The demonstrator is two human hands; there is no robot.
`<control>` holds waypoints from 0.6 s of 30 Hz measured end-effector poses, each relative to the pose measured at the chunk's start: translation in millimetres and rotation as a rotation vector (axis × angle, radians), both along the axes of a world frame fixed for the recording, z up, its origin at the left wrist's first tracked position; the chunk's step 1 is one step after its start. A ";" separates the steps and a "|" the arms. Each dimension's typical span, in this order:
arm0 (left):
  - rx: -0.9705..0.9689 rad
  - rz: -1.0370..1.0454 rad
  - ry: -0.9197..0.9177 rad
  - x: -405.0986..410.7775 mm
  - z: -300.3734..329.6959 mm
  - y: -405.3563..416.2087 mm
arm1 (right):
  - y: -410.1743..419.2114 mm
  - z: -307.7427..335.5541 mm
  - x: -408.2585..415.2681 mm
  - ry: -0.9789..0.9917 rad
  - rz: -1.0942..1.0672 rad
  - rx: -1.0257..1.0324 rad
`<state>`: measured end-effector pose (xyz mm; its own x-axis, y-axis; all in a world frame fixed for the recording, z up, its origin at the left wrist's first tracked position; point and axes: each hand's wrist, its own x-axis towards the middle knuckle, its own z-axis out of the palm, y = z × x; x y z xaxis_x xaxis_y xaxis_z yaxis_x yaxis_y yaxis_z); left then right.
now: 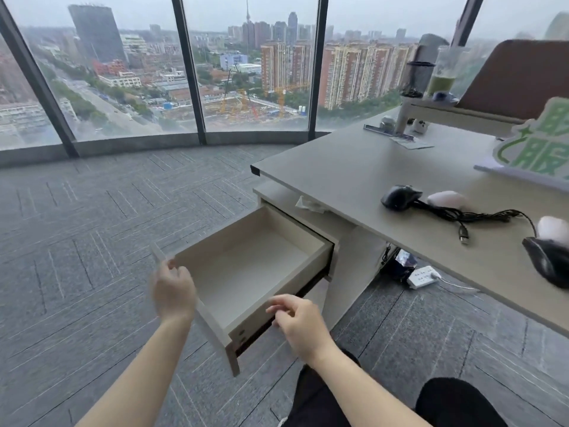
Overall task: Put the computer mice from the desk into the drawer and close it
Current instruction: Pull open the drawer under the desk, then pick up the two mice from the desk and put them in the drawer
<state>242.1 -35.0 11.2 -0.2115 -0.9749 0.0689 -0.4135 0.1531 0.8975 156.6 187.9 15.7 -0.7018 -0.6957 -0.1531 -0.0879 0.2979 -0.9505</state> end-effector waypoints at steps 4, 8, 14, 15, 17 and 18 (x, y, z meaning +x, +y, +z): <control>-0.152 -0.344 0.119 -75.6 62.2 54.7 | 40.8 70.7 -74.9 0.230 -0.333 -0.176; -0.147 -0.697 0.132 -165.3 100.4 122.0 | 92.9 121.8 -162.2 0.432 -0.650 -0.107; -0.263 -0.977 -0.071 -284.7 124.9 196.9 | 150.0 152.3 -268.4 0.504 -0.719 0.364; -0.264 -0.990 -0.115 -301.0 124.1 203.5 | 151.1 153.6 -281.0 0.494 -0.702 0.448; -0.282 -0.996 -0.234 -332.1 117.4 213.2 | 148.3 152.4 -304.3 0.485 -0.670 0.585; -0.293 -0.991 -0.303 -342.1 112.6 214.9 | 144.8 151.2 -311.5 0.477 -0.651 0.629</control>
<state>-100.0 179.9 123.8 -0.9457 -0.3139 0.0839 -0.1860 0.7346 0.6525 -154.9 332.7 166.9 -0.9983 -0.0474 0.0352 -0.0588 0.8558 -0.5140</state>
